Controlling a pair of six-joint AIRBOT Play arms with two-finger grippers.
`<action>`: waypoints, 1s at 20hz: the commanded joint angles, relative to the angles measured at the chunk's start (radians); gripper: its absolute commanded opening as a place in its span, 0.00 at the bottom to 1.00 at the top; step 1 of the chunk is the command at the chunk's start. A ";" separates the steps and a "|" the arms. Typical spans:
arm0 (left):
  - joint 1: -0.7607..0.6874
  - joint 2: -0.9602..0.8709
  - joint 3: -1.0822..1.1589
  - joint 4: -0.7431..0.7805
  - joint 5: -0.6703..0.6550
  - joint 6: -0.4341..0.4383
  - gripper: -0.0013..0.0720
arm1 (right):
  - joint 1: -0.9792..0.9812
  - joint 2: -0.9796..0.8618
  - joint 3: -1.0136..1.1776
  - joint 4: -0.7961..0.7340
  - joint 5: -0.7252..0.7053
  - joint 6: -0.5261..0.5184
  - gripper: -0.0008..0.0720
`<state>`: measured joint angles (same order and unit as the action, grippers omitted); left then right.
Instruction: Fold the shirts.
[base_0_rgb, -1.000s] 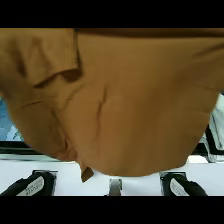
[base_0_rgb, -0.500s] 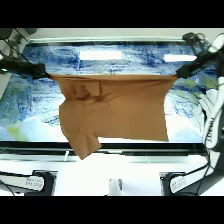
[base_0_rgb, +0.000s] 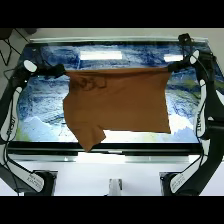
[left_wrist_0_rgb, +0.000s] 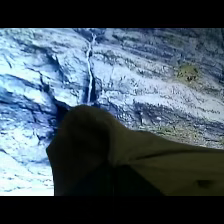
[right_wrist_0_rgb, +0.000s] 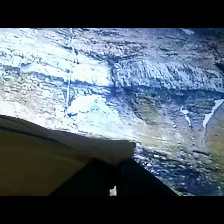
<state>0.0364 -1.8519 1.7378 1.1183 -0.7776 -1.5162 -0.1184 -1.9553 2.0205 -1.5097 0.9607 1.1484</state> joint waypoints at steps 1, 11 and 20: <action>-0.016 -0.033 0.001 -0.026 -0.072 0.078 0.07 | 0.002 -0.019 0.001 0.037 0.148 -0.036 0.05; 0.024 -0.083 -0.042 0.018 -0.576 0.032 0.09 | 0.002 -0.023 -0.110 0.048 0.564 -0.053 0.06; 0.171 0.050 -0.058 0.015 -0.854 0.073 0.75 | -0.115 0.097 -0.120 0.083 0.817 -0.128 0.77</action>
<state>0.1650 -1.8626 1.7481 1.1347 -1.5223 -1.4952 -0.1757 -1.8885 1.9118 -1.4738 1.6581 1.0271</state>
